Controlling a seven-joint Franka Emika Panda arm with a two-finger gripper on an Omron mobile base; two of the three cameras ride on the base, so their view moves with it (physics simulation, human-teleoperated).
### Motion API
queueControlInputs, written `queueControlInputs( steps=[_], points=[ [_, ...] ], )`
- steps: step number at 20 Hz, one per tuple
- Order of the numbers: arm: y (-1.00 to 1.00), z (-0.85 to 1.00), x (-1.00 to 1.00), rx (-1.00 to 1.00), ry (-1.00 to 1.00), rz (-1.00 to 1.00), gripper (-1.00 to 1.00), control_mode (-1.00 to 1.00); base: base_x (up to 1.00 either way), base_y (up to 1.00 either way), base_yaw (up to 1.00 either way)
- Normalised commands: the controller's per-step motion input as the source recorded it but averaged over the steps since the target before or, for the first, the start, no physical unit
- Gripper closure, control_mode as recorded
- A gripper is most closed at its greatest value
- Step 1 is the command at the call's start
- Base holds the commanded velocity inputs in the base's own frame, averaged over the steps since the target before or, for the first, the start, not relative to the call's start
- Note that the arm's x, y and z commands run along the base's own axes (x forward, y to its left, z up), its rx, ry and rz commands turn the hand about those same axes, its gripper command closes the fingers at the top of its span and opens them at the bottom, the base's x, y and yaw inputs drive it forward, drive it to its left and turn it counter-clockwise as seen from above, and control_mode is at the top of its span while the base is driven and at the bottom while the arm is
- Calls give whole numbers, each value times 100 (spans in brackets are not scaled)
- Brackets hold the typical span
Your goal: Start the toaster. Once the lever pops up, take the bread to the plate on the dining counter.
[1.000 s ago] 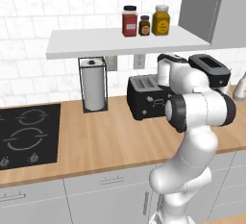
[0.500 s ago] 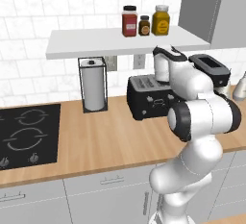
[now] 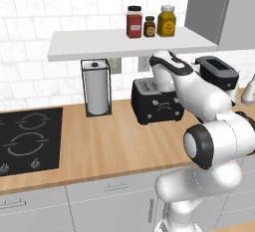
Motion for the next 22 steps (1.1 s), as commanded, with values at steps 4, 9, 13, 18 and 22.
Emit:
queueControlInputs(
  steps=[4,9,13,18,22],
  points=[
    [16,77,-100,0,0,0,100,-100,0,0,0],
    [16,96,-100,0,0,0,100,-100,0,0,0],
    [9,100,-100,1,4,0,100,-100,0,0,0],
    [1,100,-91,10,23,0,100,-100,0,0,0],
    [3,100,-76,14,37,0,100,-100,0,0,0]
  ],
)
